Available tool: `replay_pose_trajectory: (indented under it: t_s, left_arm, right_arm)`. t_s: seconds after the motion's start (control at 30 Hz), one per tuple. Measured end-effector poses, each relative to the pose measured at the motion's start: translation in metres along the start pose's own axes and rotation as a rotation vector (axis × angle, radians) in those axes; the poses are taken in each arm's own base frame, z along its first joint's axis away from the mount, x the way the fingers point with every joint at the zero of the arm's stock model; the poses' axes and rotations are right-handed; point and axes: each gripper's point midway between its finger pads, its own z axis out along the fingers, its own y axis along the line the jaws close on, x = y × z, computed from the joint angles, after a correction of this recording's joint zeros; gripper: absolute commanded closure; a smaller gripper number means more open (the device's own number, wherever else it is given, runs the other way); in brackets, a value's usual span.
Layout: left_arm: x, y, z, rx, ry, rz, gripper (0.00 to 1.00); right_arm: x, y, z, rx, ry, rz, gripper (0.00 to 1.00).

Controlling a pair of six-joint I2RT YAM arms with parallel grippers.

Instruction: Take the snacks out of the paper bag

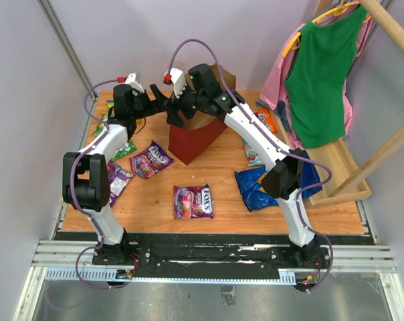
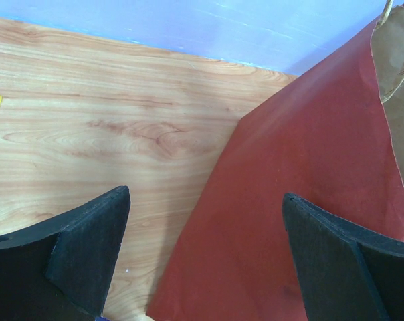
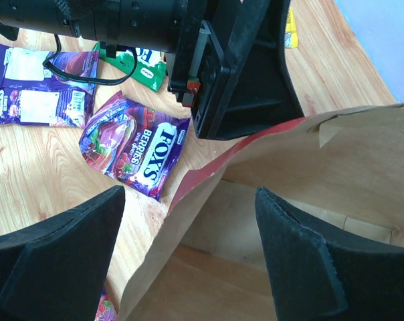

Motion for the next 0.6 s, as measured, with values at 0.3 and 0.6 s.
replay_pose_trajectory:
  t_s: [0.3, 0.6]
  left_arm:
    - [0.000, -0.002, 0.000, 0.004, 0.000, 0.001, 0.00]
    - [0.003, -0.008, 0.001, 0.014, 0.005, 0.004, 0.00]
  right_arm:
    - [0.023, 0.005, 0.023, -0.023, 0.062, 0.013, 0.18]
    - [0.035, 0.009, 0.032, -0.043, 0.090, 0.037, 0.44]
